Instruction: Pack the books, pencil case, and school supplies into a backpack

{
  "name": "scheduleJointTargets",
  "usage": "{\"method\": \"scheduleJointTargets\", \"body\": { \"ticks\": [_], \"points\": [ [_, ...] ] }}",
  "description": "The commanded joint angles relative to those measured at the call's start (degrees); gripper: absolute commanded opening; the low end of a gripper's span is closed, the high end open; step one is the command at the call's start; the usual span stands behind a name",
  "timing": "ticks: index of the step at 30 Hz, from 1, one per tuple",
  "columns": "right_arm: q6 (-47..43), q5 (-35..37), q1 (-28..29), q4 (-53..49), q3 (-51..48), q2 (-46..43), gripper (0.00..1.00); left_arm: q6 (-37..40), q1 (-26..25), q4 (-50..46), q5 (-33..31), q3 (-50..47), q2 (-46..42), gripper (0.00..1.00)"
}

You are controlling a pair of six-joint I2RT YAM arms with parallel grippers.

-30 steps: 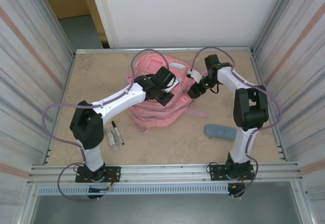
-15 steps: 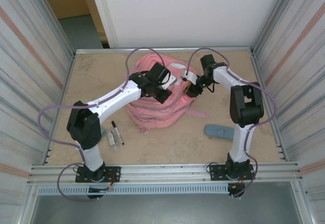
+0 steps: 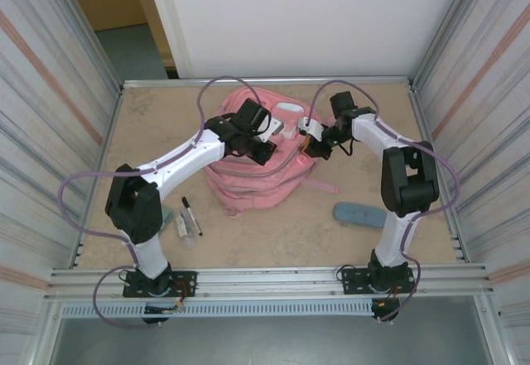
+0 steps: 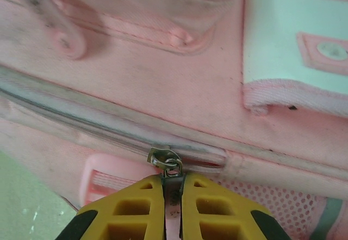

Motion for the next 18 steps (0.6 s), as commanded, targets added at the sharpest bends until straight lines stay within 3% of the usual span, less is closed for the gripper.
{"method": "scheduleJointTargets", "body": {
  "ticks": [1, 9, 18],
  "points": [
    [1.9, -2.3, 2.7, -2.0, -1.2, -4.4, 0.02, -1.8, 0.9, 4.7, 0.6, 0.2, -1.8, 0.00],
    [8.6, 2.7, 10.4, -3.3, -5.6, -8.7, 0.03, -6.2, 2.0, 7.3, 2.4, 0.3, 0.5, 0.00],
    [21.8, -4.9, 17.7, 0.0, -12.5, -11.7, 0.07, -9.2, 3.2, 12.3, 3.5, -1.6, 1.9, 0.00]
  ]
}}
